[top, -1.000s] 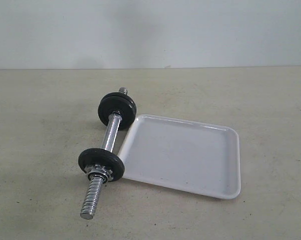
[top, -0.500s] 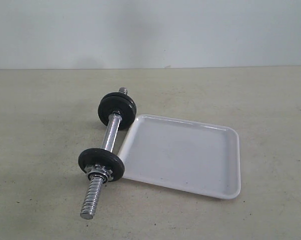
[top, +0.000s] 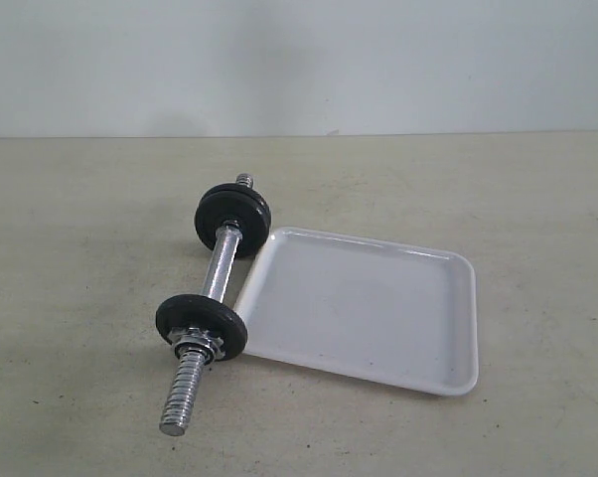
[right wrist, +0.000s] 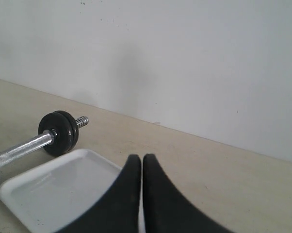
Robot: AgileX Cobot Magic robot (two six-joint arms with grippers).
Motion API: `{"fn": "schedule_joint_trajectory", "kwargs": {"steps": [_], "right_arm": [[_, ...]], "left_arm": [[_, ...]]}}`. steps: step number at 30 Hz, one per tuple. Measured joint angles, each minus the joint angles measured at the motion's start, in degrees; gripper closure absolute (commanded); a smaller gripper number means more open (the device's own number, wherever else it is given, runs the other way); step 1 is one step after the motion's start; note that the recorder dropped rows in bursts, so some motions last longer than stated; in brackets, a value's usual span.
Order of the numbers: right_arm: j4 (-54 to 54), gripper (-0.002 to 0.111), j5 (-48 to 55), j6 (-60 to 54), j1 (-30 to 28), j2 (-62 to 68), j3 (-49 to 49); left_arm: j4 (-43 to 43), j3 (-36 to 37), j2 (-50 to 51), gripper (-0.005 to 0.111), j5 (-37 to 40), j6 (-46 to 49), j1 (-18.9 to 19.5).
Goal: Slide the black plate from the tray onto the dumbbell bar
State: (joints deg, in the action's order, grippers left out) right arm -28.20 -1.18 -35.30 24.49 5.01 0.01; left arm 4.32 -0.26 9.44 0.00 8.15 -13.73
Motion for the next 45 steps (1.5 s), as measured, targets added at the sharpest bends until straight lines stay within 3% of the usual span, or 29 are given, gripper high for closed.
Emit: {"fn": "schedule_joint_trajectory", "kwargs": {"steps": [37,40,45], "right_arm": [[0.00,0.109,0.00,0.00,0.00,0.00,0.00],[0.00,0.109,0.00,0.00,0.00,0.00,0.00],[0.00,0.109,0.00,0.00,0.00,0.00,0.00]], "left_arm": [[0.00,0.00,0.00,0.102,0.00,0.00,0.09],[0.00,0.00,0.00,0.102,0.00,0.00,1.54],[0.00,0.00,0.00,0.102,0.00,0.00,7.27]]}}
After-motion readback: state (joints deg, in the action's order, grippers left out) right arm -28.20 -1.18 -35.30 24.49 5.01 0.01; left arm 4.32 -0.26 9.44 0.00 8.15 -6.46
